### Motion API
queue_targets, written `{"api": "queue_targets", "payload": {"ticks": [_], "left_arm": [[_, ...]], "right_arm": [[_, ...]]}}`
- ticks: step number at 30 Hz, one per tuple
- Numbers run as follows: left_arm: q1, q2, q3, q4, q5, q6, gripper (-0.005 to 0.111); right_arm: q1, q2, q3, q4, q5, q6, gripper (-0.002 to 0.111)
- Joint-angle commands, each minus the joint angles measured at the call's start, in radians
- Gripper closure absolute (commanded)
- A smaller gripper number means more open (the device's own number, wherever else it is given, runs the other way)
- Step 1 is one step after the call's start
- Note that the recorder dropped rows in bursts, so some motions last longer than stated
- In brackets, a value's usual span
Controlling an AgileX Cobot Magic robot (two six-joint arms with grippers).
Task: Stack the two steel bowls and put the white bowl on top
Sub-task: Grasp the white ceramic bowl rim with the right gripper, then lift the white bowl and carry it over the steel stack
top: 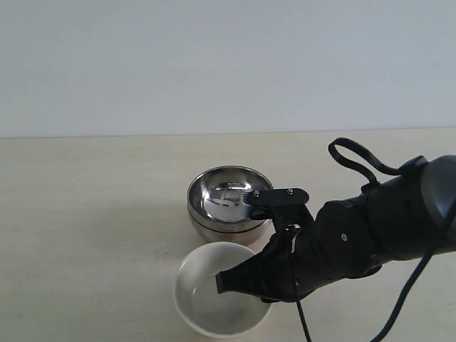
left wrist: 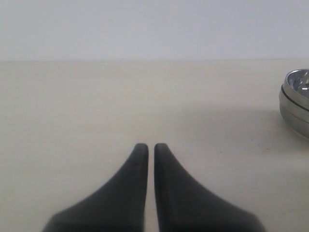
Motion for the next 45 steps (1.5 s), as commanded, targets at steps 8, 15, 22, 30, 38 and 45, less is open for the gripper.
{"api": "queue_targets", "payload": {"ticks": [8, 15, 22, 30, 38, 45], "left_arm": [[0.003, -0.007, 0.004, -0.008, -0.002, -0.009, 0.103], [0.003, -0.007, 0.004, -0.008, -0.002, -0.009, 0.103], [0.003, -0.007, 0.004, -0.008, -0.002, -0.009, 0.103], [0.003, -0.007, 0.004, -0.008, -0.002, -0.009, 0.103], [0.003, -0.007, 0.004, -0.008, -0.002, -0.009, 0.103], [0.003, -0.007, 0.004, -0.008, -0.002, -0.009, 0.103]], "right_arm": [[0.001, -0.013, 0.003, -0.027, 0.057, -0.044, 0.108], [0.001, -0.101, 0.003, -0.033, 0.113, -0.064, 0.108], [0.001, -0.213, 0.003, -0.052, 0.148, -0.065, 0.108], [-0.005, -0.3, -0.046, -0.052, 0.194, -0.056, 0.108], [-0.09, -0.302, -0.187, -0.05, 0.31, 0.011, 0.108], [-0.133, -0.297, -0.27, -0.05, 0.353, 0.015, 0.108]]}}
